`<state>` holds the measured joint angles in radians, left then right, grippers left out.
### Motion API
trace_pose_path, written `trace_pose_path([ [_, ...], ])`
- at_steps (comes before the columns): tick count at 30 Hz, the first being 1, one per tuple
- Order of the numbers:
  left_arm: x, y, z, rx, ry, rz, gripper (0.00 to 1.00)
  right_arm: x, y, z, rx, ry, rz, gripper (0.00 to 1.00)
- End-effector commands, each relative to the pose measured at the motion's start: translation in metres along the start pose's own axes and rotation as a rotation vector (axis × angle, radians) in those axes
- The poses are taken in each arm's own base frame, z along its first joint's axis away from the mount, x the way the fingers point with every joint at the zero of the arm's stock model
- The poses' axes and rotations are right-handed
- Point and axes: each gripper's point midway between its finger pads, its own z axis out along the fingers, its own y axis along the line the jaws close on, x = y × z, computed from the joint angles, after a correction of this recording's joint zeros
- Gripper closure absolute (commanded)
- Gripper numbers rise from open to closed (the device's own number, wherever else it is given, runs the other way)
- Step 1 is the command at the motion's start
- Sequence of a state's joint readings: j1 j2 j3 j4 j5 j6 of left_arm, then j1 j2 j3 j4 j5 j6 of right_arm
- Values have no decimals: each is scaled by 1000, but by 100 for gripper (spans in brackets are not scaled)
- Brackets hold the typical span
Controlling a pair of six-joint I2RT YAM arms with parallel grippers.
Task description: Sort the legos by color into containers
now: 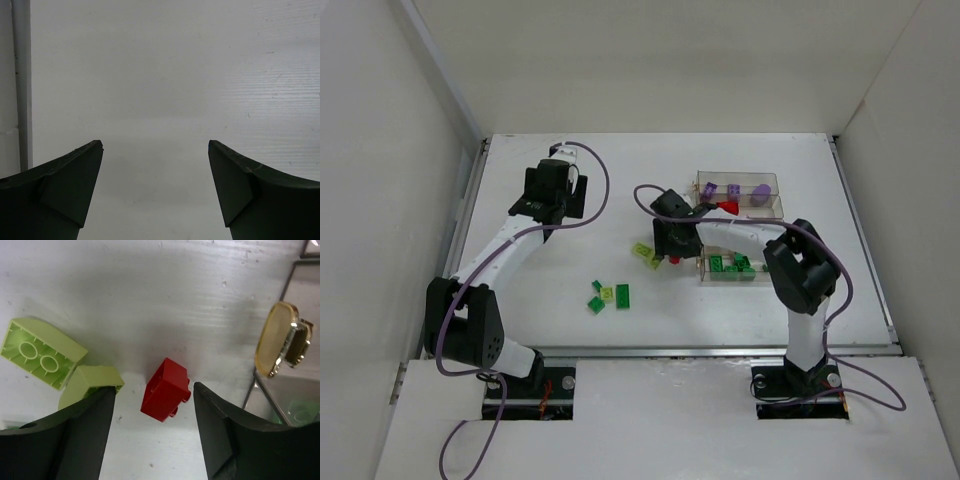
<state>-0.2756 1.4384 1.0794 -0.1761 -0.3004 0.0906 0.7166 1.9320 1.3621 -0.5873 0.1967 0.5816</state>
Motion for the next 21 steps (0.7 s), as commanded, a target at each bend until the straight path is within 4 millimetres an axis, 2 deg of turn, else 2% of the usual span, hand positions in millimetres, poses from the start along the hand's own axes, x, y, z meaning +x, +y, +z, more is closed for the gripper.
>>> trace_pose_path([
  [1, -18, 1, -12, 12, -64, -39, 16, -22, 13, 2, -28, -52, -11, 31],
  [4, -18, 1, -12, 12, -64, -39, 16, -23, 16, 3, -36, -49, -20, 41],
  [5, -18, 1, -12, 12, -64, -39, 16, -23, 16, 3, -36, -49, -20, 50],
  [8, -18, 1, -12, 12, -64, -39, 16, -24, 20, 1, -58, -46, -30, 66],
  [9, -18, 1, -12, 12, -64, -39, 16, -24, 20, 1, -58, -46, -30, 74],
  [11, -18, 1, -12, 12, -64, -39, 16, -26, 23, -1, -70, -48, -38, 82],
  [12, -16, -2, -10, 22, -56, -35, 16, -26, 23, -1, -70, -49, -38, 90],
  [14, -16, -2, -10, 22, -56, -35, 16, -35, 28, -12, -98, -73, -46, 100],
  [20, -14, -4, -7, 31, -47, -32, 16, -72, 42, -50, -158, -178, -76, 100],
  [21, -14, -4, -7, 31, -47, -32, 16, -73, 41, -52, -156, -177, -89, 100],
])
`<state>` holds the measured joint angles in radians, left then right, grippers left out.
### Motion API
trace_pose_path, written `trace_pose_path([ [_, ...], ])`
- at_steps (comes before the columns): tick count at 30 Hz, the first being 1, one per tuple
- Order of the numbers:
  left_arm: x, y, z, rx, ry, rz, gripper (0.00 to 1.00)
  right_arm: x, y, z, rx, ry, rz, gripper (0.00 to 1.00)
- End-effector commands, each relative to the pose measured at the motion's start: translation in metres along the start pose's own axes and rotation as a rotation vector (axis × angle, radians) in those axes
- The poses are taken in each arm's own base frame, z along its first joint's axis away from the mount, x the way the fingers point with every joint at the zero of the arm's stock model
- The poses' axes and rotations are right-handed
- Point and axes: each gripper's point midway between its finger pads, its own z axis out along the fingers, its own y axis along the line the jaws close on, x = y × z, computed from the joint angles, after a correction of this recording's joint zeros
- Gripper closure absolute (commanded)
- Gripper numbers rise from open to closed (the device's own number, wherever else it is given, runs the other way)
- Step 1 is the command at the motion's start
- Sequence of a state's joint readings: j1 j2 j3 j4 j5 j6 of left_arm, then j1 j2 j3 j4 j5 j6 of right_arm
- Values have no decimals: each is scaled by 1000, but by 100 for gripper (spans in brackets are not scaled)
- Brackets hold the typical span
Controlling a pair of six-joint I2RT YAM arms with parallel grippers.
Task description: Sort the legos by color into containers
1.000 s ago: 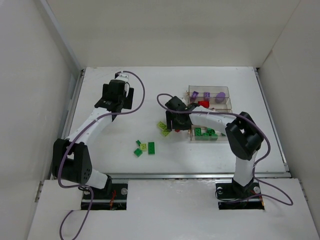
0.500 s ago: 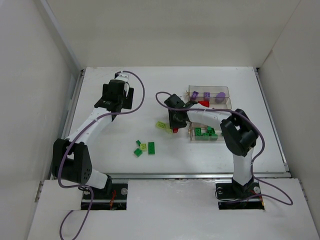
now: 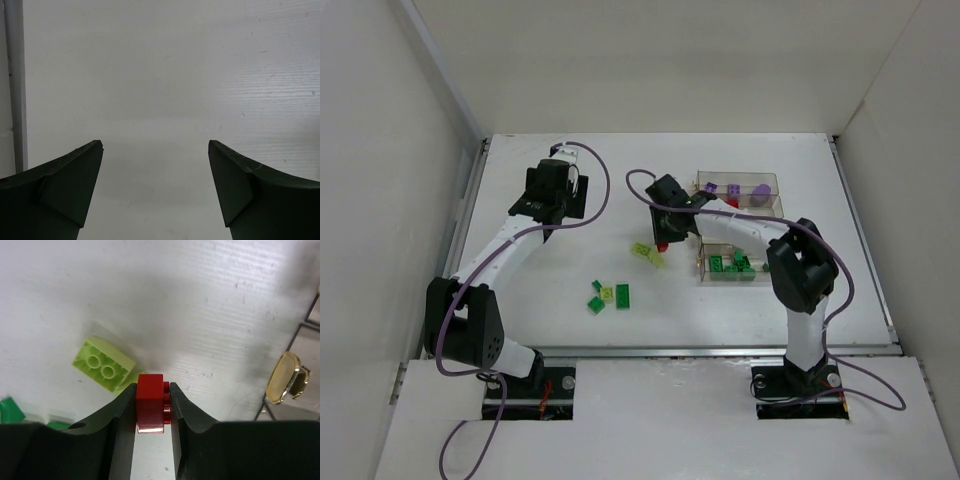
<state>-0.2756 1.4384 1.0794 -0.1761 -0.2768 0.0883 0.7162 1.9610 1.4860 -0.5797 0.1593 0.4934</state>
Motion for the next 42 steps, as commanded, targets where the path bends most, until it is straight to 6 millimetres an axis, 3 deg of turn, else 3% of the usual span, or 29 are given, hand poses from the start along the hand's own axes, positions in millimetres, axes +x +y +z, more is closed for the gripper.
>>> trace_pose_path([
  [1, -13, 3, -6, 0, -45, -35, 16, -45, 16, -39, -63, -127, -19, 100],
  [5, -13, 3, -6, 0, -45, -35, 16, -64, 10, -54, -34, -165, -25, 100],
  [7, -13, 3, -6, 0, -45, -35, 16, -87, -4, -64, -21, -214, 7, 100],
  [9, -11, 3, -7, 0, -37, -32, 16, -121, -33, -81, -14, -281, 105, 100],
  [12, -11, 4, -7, 0, -37, -23, 16, -147, -84, -84, 23, -321, 224, 100],
  [14, -11, 4, -7, 0, -37, -23, 16, -149, -107, -81, 54, -319, 257, 100],
  [16, -11, 4, -7, 0, -37, -23, 16, -143, -131, -61, 99, -281, 289, 100],
  [22, -15, 10, -7, -17, -43, -22, 16, -131, -155, -29, 136, -224, 309, 100],
  [23, -13, 10, -7, -17, -34, -19, 16, -134, -160, -23, 142, -225, 317, 93],
  [25, -13, 10, -7, -17, -34, -19, 16, -135, -159, -19, 134, -221, 317, 67],
  [26, -13, 10, -7, -17, -34, -19, 16, -137, -159, -20, 133, -228, 299, 40],
  [29, -12, 13, -6, -24, -32, -24, 16, -140, -156, -30, 171, -259, 239, 10],
  [33, -10, 12, -4, -24, -24, -21, 16, -138, -144, -46, 199, -299, 164, 4],
  [35, -14, 15, -4, -22, -31, -29, 16, -144, -131, -70, 184, -353, 98, 4],
  [36, -14, 15, -4, -22, -31, -29, 16, -134, -113, -71, 168, -354, 36, 4],
  [37, -14, 15, -4, -22, -31, -29, 16, -141, -99, -90, 140, -416, -39, 3],
  [38, -11, 14, -2, -22, -22, -27, 16, -137, -86, -94, 122, -431, -99, 3],
  [39, -11, 14, -2, -22, -22, -27, 16, -125, -55, -96, 54, -427, -194, 3],
  [42, -11, 14, -2, -22, -22, -27, 16, -87, -14, -87, -84, -351, -438, 3],
])
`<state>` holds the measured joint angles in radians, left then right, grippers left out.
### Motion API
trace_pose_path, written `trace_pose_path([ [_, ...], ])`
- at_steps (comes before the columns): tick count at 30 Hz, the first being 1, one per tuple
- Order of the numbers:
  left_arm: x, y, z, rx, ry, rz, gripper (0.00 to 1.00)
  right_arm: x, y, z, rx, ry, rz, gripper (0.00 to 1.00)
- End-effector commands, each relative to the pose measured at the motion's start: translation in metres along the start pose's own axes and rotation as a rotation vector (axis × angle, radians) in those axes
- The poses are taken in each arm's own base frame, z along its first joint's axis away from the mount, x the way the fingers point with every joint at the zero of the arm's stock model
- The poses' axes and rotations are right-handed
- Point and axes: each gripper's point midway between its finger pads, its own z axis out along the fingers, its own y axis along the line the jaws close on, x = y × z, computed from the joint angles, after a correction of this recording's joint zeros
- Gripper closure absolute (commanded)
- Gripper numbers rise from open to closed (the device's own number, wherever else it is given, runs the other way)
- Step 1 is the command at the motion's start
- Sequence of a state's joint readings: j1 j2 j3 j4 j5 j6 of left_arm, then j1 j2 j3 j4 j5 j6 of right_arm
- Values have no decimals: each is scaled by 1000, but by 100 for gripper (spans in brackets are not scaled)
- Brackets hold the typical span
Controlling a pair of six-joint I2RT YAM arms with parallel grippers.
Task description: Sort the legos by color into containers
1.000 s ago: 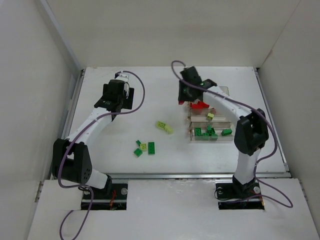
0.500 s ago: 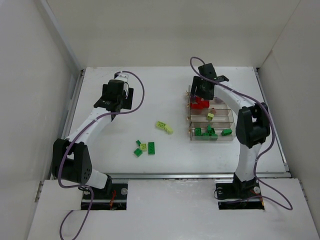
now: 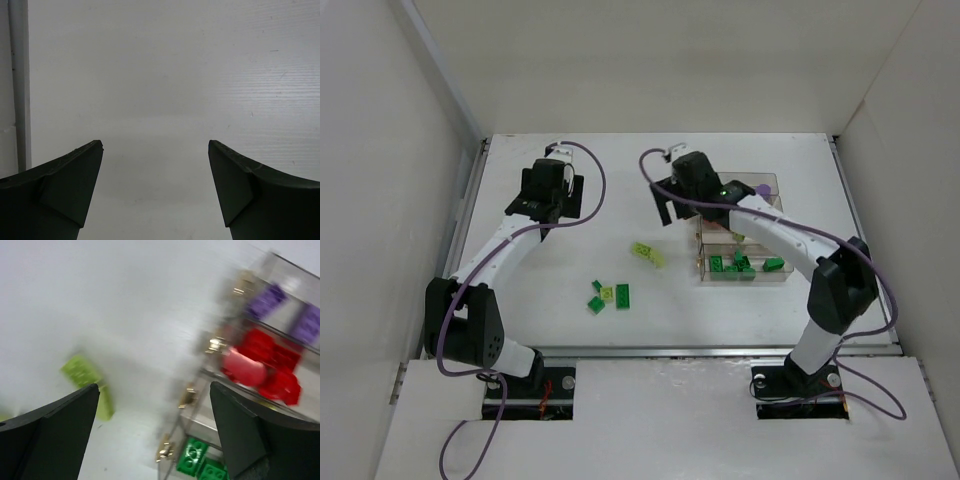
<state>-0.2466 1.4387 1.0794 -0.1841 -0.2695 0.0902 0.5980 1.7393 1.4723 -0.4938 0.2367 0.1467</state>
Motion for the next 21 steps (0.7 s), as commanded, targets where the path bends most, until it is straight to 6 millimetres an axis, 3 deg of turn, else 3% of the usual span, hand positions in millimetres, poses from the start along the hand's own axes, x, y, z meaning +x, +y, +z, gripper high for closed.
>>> trace_pose_path([
  [1, -15, 4, -4, -6, -36, -14, 16, 8, 58, -11, -212, -37, -265, 4],
  [2, -15, 4, -4, -6, -36, -14, 16, 29, 61, -2, -242, 28, -306, 5],
  [6, -15, 4, -4, -6, -36, -14, 16, 64, 80, 12, -361, 162, -340, 9],
  [8, -15, 4, -4, -6, -36, -14, 16, 65, 90, 16, -388, 187, -347, 16],
  [9, -15, 2, -4, 3, -36, -14, 16, 78, 90, 24, -384, 239, -352, 17],
  [13, -17, 3, -6, 3, -45, -17, 16, 100, 109, 29, -427, 286, -393, 27],
  [18, -13, 5, -5, -6, -36, -5, 16, 111, 122, 29, -460, 287, -383, 36],
  [21, -13, 5, -5, -6, -36, -5, 16, 113, 121, 30, -448, 282, -355, 55],
])
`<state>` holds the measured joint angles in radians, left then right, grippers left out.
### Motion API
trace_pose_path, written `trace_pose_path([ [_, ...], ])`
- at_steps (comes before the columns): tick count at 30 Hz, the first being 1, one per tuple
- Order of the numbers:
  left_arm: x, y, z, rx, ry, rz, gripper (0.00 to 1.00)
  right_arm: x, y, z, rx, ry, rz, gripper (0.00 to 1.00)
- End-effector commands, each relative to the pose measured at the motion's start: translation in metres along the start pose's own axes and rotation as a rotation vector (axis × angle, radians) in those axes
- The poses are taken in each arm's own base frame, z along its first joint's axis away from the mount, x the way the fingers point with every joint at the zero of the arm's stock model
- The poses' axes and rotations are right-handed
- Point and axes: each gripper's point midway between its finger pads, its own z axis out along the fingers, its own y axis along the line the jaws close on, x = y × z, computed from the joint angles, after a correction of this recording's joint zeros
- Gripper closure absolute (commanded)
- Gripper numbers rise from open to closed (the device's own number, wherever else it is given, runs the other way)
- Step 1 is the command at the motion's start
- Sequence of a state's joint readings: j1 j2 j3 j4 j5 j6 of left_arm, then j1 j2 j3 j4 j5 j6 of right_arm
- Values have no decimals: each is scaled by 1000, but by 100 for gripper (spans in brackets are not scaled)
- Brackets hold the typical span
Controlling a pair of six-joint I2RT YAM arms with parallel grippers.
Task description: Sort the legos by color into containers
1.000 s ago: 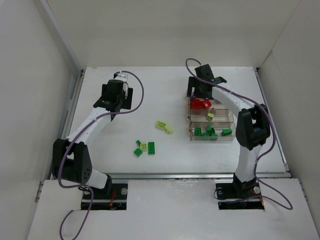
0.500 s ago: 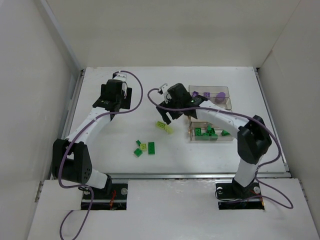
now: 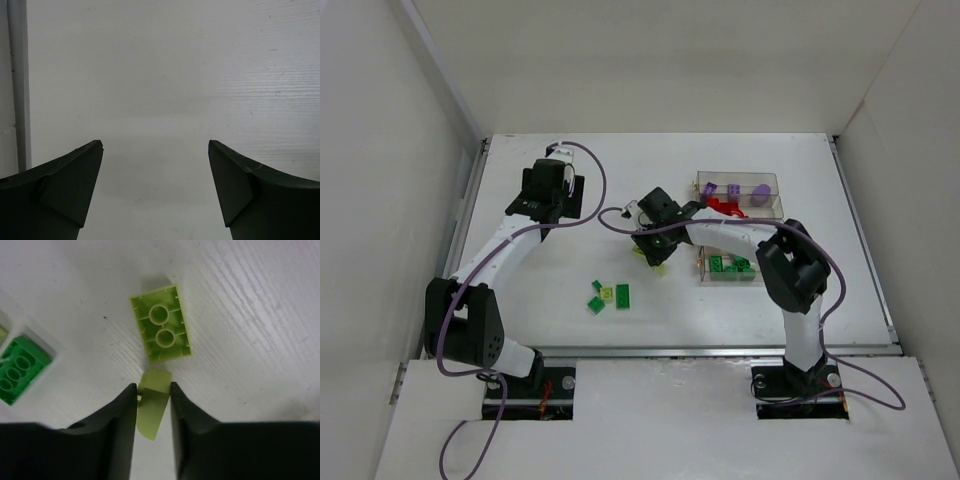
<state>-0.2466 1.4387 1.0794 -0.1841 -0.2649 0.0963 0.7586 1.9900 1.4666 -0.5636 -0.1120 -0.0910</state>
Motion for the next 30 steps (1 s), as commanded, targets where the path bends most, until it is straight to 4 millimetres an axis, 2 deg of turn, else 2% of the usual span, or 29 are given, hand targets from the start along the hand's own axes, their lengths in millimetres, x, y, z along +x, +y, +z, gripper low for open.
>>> trace_pose_path([
  [1, -13, 5, -5, -11, -36, -11, 16, -15, 2, -8, 0, -67, 20, 71],
  [5, -13, 5, -5, -11, -36, -11, 16, -18, -6, -10, 53, -74, 50, 100],
  [9, -9, 5, -5, -11, -27, -8, 16, -22, -11, -17, 92, -92, 85, 100],
  [15, -9, 5, -5, -11, -27, -8, 16, -40, -21, -48, 106, -180, 151, 100],
  [17, -9, 5, -5, -11, -27, -8, 16, -56, -28, -76, 114, -264, 215, 100],
  [18, -9, 5, -5, -11, -27, -8, 16, -58, -43, -87, 139, -296, 265, 100],
  [19, -9, 5, -5, -11, -27, -8, 16, -64, -50, -109, 147, -363, 302, 100],
  [20, -9, 3, -5, -2, -27, -8, 16, -66, -58, -121, 151, -403, 380, 100],
  [21, -9, 3, -5, -2, -27, -8, 16, -62, -82, -134, 188, -439, 458, 100],
  [22, -9, 3, -5, -2, -27, -8, 16, -49, -93, -136, 213, -443, 517, 100],
  [23, -9, 3, -5, -2, -27, -8, 16, -45, -102, -153, 232, -481, 586, 100],
  [25, -9, 3, -5, -2, -27, -8, 16, -26, -128, -162, 349, -487, 648, 100],
  [26, -9, 3, -5, -2, -27, -8, 16, -5, -136, -158, 400, -442, 682, 100],
  [30, -11, 2, -4, 7, -36, -11, 16, 29, -159, -155, 536, -384, 712, 100],
])
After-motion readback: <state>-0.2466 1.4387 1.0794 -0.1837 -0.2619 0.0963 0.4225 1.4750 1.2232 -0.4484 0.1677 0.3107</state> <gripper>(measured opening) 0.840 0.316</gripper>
